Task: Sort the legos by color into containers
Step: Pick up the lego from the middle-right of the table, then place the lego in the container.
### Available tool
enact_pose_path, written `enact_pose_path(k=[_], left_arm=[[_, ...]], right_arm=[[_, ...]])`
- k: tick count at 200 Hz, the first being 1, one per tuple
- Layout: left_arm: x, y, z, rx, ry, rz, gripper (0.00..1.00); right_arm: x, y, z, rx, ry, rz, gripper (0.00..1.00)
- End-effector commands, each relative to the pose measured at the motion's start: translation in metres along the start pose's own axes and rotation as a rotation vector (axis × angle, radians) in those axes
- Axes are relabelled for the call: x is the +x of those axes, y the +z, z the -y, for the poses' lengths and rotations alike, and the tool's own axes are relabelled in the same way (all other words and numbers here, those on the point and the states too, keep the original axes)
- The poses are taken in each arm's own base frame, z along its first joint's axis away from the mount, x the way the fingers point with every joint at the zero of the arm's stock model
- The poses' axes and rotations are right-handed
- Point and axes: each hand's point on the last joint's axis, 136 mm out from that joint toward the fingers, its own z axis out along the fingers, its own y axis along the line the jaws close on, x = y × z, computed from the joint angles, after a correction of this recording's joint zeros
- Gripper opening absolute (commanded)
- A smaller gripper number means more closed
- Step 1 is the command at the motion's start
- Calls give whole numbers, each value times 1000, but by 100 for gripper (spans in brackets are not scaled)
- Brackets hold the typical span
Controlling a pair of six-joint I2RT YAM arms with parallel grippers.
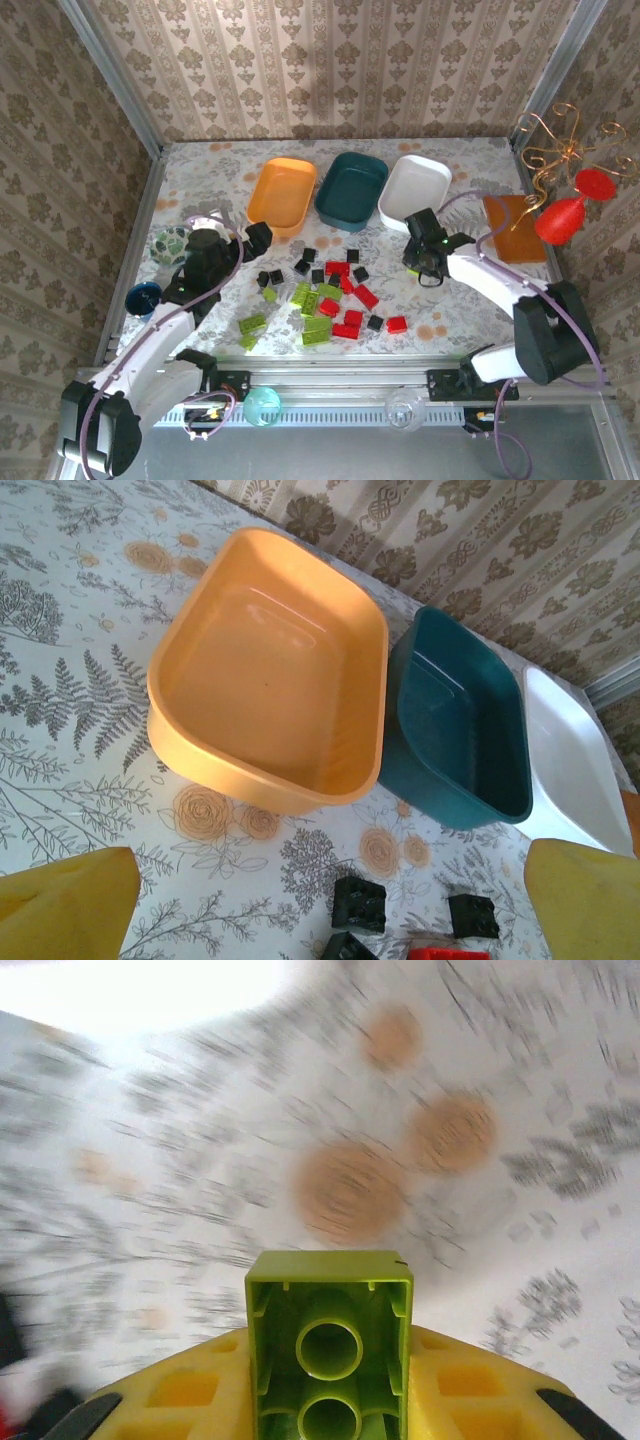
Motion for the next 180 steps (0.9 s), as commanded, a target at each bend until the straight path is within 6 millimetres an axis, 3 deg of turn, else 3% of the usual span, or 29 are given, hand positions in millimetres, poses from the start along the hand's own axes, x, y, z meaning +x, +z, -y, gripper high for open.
enact_pose_path(k=[1,11,48,67,89,121,142,180], left_arm=[[-3,-3,1,-23,17,-9,100],[-2,-4,-1,-36,14,-18,100],[8,-7,-7,-71,21,-78,99],[13,-10,-10,-86,27,-103,99],[16,-13,-13,-94,26,-105,99],[16,-16,-14,-98,27,-98,99],[14,-16,-14,-106,36,-98,99],[11,-17,-15,-113,33,-92,99]], right_arm=[[-53,-39,-39,-100,-72,144,27],[-73,-46,-46,-92,-82,188,27],[-125,-11,-53,17,-83,195,27],[-145,9,-59,54,-97,181,27],[-154,33,-56,120,-126,126,27],[-152,66,-56,156,-164,40,26],[-136,83,-61,160,-201,-40,24],[-107,87,-65,160,-230,-80,24]])
